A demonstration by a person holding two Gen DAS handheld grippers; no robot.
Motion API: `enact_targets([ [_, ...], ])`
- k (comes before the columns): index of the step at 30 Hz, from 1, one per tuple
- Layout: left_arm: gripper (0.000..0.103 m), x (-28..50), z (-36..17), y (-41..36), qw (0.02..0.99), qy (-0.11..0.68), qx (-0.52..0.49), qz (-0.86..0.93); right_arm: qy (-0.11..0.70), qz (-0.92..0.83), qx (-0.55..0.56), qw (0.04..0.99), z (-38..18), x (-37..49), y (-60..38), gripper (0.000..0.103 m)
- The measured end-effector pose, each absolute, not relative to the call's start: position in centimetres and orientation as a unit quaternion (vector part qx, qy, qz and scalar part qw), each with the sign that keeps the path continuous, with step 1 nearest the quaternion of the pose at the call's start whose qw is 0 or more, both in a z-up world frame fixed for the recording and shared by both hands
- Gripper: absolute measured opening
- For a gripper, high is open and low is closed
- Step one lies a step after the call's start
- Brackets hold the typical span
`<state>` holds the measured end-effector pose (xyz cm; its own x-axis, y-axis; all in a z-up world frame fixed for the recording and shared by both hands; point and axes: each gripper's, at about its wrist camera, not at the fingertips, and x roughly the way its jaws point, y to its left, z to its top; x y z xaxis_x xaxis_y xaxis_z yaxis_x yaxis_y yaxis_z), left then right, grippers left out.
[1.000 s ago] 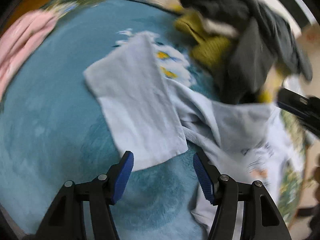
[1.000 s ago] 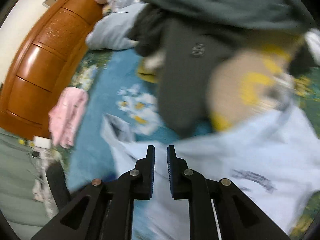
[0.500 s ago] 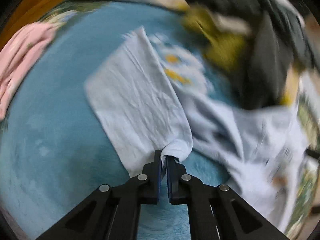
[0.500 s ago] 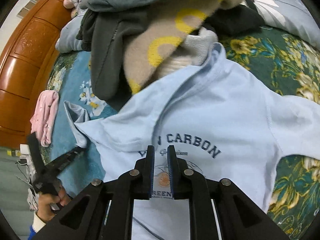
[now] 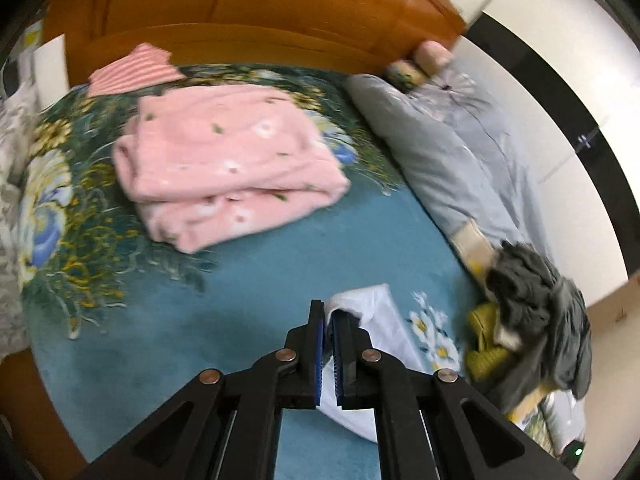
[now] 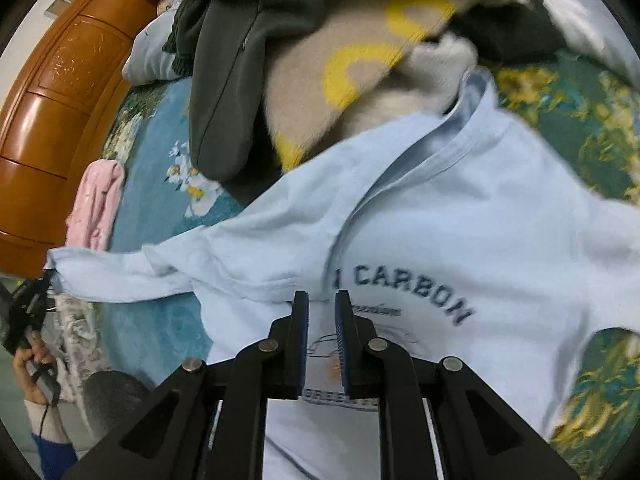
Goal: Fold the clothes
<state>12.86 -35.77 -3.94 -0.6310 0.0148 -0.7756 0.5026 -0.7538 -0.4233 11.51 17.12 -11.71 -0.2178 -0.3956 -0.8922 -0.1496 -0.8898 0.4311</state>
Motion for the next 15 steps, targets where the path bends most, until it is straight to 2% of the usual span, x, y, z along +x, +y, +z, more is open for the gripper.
enact_targets([
  [1,0.004,12.8,-4.2,-35.9,0.149,0.318,0.406,-0.844,-0.231,-0.743,0.623,0.085,-12.3,11.5,16.9,0.042],
  [2,0.004,12.6,-4.3,-35.9,0.151,0.316,0.408,-0.843,-0.242,-0.737,0.625,0.089,-12.8,11.5,16.7,0.048],
  [8,0.004,12.5,-5.1,-35.8,0.149,0.327,0.408,-0.839,-0.292,-0.724,0.618,0.095,-15.9,11.4,15.2,0.05],
  [12,0.004,13.0,-5.5,-35.8,0.148,0.329,0.414,-0.835,-0.367,-0.715,0.587,0.097,-16.4,11.2,14.8,0.05],
  [13,0.004,13.1,-5.6,-35.9,0.147,0.329,0.415,-0.835,-0.382,-0.713,0.58,0.097,-16.3,11.2,14.8,0.047],
  [14,0.004,13.2,-5.7,-36.0,0.148,0.33,0.416,-0.835,-0.376,-0.719,0.578,0.086,-16.0,11.1,14.8,0.038],
  [15,0.004,13.3,-5.8,-36.1,0.148,0.331,0.416,-0.834,-0.368,-0.722,0.581,0.078,-15.7,10.9,14.9,0.01],
])
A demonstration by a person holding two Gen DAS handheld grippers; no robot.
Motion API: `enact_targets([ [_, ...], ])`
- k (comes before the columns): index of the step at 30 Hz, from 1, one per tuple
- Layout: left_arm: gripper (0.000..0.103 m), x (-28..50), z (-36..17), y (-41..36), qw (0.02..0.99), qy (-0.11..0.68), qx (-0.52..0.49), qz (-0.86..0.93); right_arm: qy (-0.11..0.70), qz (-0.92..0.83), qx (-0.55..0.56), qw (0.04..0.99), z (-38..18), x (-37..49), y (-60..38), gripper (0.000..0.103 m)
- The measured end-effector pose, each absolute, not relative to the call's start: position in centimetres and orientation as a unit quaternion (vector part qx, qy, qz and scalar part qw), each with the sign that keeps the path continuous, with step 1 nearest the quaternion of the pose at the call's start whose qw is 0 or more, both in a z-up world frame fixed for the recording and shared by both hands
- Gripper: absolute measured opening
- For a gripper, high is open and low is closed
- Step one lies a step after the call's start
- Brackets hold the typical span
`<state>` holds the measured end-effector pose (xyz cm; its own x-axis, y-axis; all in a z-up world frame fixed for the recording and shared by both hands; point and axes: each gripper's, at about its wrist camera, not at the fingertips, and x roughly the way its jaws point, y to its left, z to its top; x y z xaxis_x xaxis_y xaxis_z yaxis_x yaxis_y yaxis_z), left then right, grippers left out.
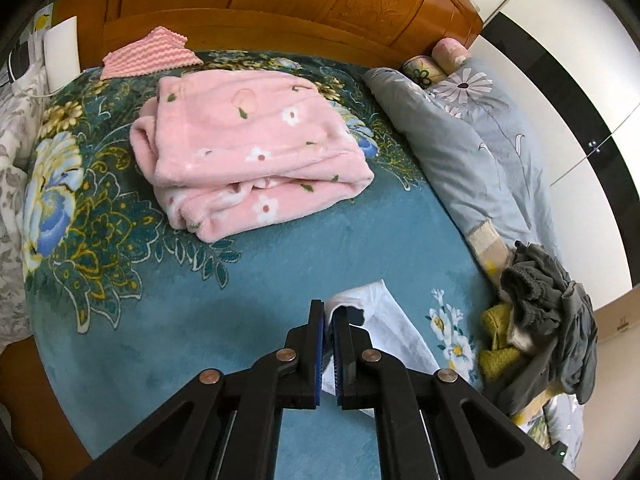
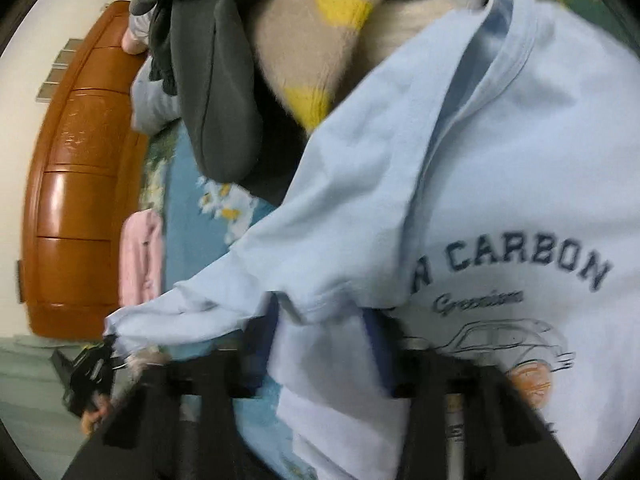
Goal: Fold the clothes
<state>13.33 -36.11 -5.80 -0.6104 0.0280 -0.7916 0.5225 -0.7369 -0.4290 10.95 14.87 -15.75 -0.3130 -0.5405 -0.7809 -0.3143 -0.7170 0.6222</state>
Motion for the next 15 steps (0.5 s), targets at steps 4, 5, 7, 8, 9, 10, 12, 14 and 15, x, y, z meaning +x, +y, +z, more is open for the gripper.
enact_targets([
  [4,0.004,13.7,-6.1,-37.0,0.148,0.337,0.415,-0.832,-0.353,-0.745,0.56,0.084,-12.7,9.9,15.5,0.002],
  [5,0.004,13.7,-6.2,-37.2,0.148,0.336,0.416,-0.832,-0.344,-0.759,0.545,0.093,-11.2,9.5,15.4,0.002],
  [7,0.004,13.5,-6.3,-37.7,0.147,0.333,0.421,-0.831,-0.317,-0.794,0.504,0.12,-7.4,8.0,15.1,0.002],
  [8,0.004,13.4,-6.5,-37.9,0.147,0.331,0.425,-0.83,-0.3,-0.807,0.493,0.125,-6.0,6.8,14.7,0.002],
  [9,0.004,13.3,-6.7,-38.2,0.148,0.331,0.428,-0.828,-0.283,-0.819,0.482,0.13,-4.7,5.5,14.2,0.002],
  [10,0.004,13.2,-7.0,-38.4,0.148,0.332,0.432,-0.825,-0.272,-0.825,0.479,0.126,-4.2,4.4,13.9,0.002],
  [12,0.004,13.0,-7.6,-38.9,0.149,0.335,0.441,-0.819,-0.252,-0.831,0.483,0.115,-4.1,2.3,13.3,0.002],
  [14,0.005,12.8,-8.6,-39.4,0.151,0.336,0.453,-0.812,-0.226,-0.831,0.5,0.093,-5.2,0.0,12.3,0.002],
  [15,0.005,12.7,-9.1,-39.6,0.152,0.336,0.459,-0.808,-0.223,-0.826,0.511,0.089,-5.8,-0.4,12.3,0.002],
])
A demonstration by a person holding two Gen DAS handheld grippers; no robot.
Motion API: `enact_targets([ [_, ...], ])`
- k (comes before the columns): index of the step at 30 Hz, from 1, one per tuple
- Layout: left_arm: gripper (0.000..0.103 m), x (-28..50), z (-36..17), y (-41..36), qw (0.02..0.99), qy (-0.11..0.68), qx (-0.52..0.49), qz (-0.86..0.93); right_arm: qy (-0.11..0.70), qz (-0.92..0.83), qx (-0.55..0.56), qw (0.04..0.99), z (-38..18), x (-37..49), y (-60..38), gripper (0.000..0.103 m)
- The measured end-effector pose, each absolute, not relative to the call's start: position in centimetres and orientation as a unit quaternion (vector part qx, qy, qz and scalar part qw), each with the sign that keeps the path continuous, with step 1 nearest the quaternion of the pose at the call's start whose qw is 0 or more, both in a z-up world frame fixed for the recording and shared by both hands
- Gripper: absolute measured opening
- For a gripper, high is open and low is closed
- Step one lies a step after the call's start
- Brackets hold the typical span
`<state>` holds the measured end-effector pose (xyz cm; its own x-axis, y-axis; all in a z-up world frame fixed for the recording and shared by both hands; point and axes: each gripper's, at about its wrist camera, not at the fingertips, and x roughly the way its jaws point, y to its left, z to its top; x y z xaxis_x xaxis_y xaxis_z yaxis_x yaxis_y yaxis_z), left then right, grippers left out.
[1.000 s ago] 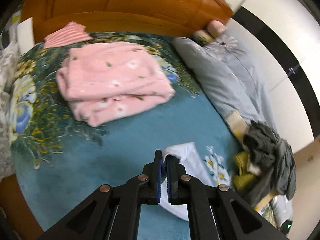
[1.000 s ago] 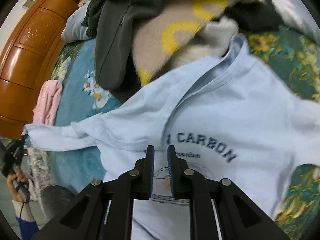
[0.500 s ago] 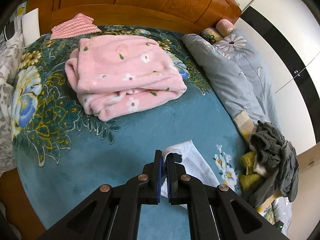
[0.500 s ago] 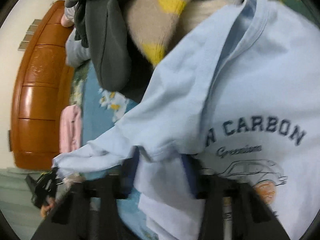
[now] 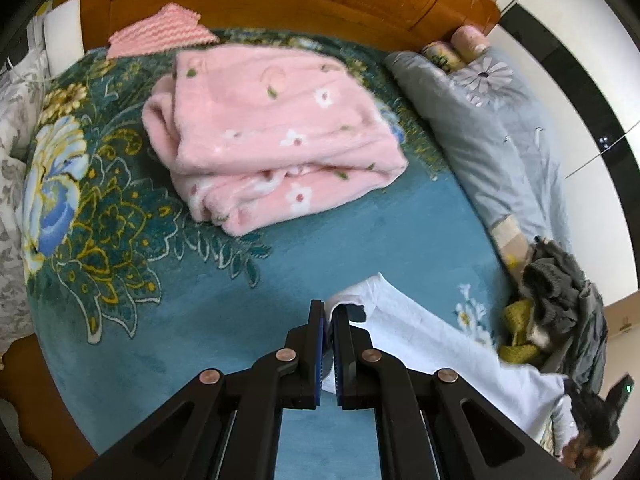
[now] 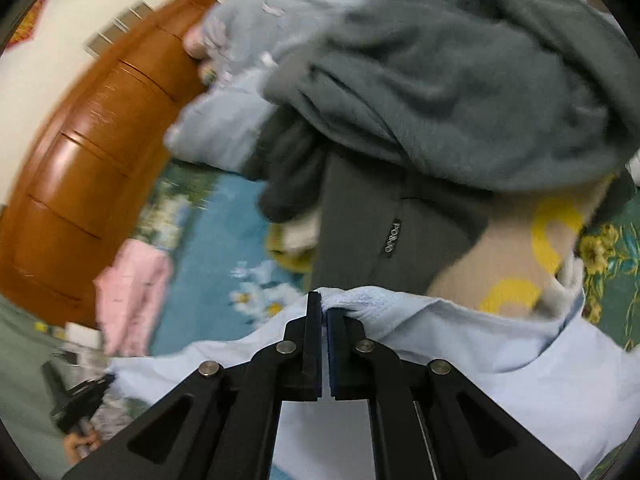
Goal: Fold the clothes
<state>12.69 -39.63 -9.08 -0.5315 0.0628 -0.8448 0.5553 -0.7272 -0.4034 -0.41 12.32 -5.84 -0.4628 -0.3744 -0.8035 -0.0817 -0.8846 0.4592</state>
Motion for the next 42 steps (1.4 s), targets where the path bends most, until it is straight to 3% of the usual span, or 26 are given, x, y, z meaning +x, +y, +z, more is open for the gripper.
enact_targets([
  [11,0.009,8.7,-12.9,-40.2,0.144,0.312,0.529,-0.776,-0.207,-0.804,0.554,0.061,-8.4,-1.9,12.0,0.003],
  [12,0.008,8.4,-12.7,-40.0,0.138,0.306,0.533,-0.777,-0.208,-0.807,0.549,0.065,-8.0,-1.6,12.0,0.009],
  [13,0.009,8.1,-12.5,-39.9,0.133,0.301,0.536,-0.778,-0.208,-0.81,0.544,0.069,-7.6,-1.4,12.1,0.025],
  [15,0.013,7.8,-12.0,-39.7,0.13,0.288,0.545,-0.777,-0.209,-0.817,0.531,0.083,-6.3,-0.5,12.1,0.044],
  [17,0.017,8.1,-11.2,-40.0,0.142,0.282,0.545,-0.777,-0.205,-0.825,0.517,0.094,-4.7,0.7,12.1,0.044],
  [20,0.034,9.4,-10.3,-41.1,0.153,0.303,0.53,-0.777,-0.198,-0.834,0.507,0.091,-3.2,2.2,11.9,0.045],
  [23,0.04,11.2,-10.6,-41.6,0.157,0.327,0.525,-0.77,-0.207,-0.836,0.5,0.087,-2.6,4.7,13.3,0.046],
  [31,0.04,14.0,-11.5,-36.9,0.121,0.345,0.536,-0.761,-0.205,-0.819,0.536,-0.004,-4.3,14.6,22.7,0.049],
  [36,0.04,13.1,-8.4,-28.0,0.02,0.326,0.527,-0.785,-0.3,-0.756,0.575,-0.09,-8.2,21.9,28.9,0.049],
  [42,0.043,13.8,-7.9,-17.8,-0.077,0.315,0.526,-0.786,-0.204,-0.755,0.623,0.012,-9.5,25.3,21.7,0.049],
])
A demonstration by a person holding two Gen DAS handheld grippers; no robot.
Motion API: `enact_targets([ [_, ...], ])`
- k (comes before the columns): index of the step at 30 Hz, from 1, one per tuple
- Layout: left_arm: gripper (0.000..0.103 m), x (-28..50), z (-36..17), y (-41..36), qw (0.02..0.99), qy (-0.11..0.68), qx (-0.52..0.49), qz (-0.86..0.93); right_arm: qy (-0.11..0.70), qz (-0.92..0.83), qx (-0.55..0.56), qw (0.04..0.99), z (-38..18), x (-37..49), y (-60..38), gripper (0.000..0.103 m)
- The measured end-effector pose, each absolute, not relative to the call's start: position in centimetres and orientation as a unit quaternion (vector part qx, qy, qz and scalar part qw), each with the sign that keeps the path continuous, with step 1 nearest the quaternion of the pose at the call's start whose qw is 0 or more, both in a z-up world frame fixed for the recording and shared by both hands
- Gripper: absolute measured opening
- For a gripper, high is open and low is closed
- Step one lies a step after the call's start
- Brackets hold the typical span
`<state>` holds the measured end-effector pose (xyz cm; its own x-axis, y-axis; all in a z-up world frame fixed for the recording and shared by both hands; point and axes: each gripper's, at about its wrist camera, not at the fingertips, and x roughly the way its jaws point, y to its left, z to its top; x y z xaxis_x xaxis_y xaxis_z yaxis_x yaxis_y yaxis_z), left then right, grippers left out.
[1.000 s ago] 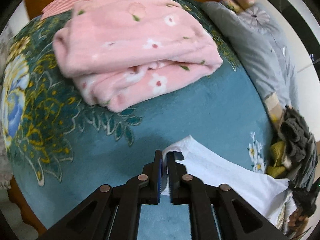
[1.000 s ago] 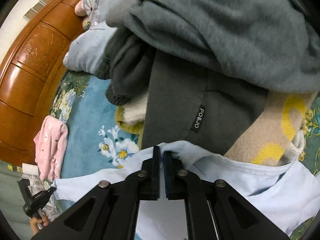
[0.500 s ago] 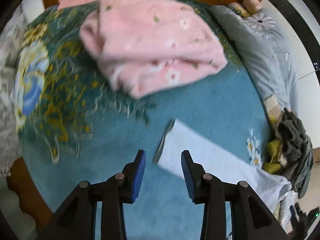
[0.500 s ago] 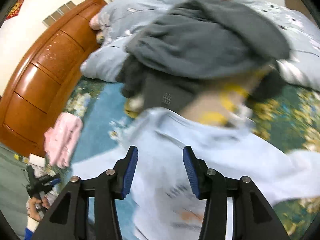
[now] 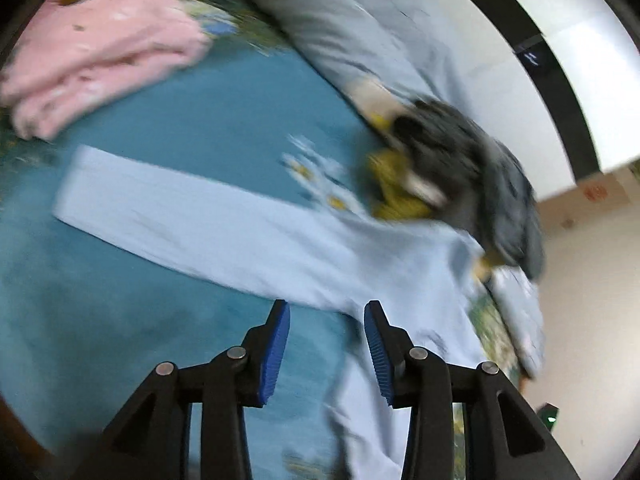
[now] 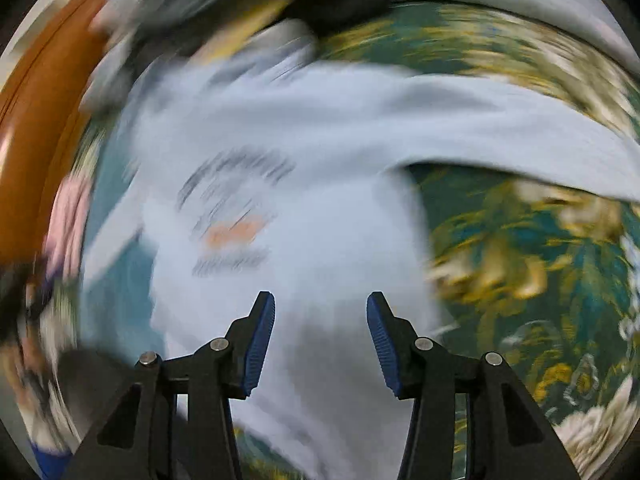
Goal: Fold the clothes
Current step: 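Release the sleeve and smooth the shirt body with the right gripper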
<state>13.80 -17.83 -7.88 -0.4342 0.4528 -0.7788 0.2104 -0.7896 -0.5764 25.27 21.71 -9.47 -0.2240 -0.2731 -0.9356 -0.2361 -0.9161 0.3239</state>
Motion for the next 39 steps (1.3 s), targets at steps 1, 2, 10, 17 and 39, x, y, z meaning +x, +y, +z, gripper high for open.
enact_targets([
  [1,0.043,14.1,-8.2,-16.5,0.085,-0.307,-0.533,0.784,-0.19,-0.755,0.626,0.036,-9.5,25.2,20.3,0.049],
  [2,0.043,14.6,-8.4,-15.4,0.09,-0.296,-0.539,0.784,-0.175,-0.758,0.626,0.056,-9.5,25.2,18.6,0.049],
  [10,0.043,19.1,-8.4,-16.1,0.062,-0.309,-0.533,0.785,-0.041,-0.726,0.661,0.185,-11.1,24.1,5.9,0.049],
  [17,0.043,21.3,-8.0,-19.4,0.016,-0.339,-0.511,0.79,0.045,-0.691,0.692,0.201,-13.4,23.5,0.9,0.049],
  [39,0.046,25.2,-8.0,-21.7,-0.047,-0.336,-0.494,0.801,0.076,-0.636,0.723,0.258,-13.7,21.1,-1.6,0.001],
])
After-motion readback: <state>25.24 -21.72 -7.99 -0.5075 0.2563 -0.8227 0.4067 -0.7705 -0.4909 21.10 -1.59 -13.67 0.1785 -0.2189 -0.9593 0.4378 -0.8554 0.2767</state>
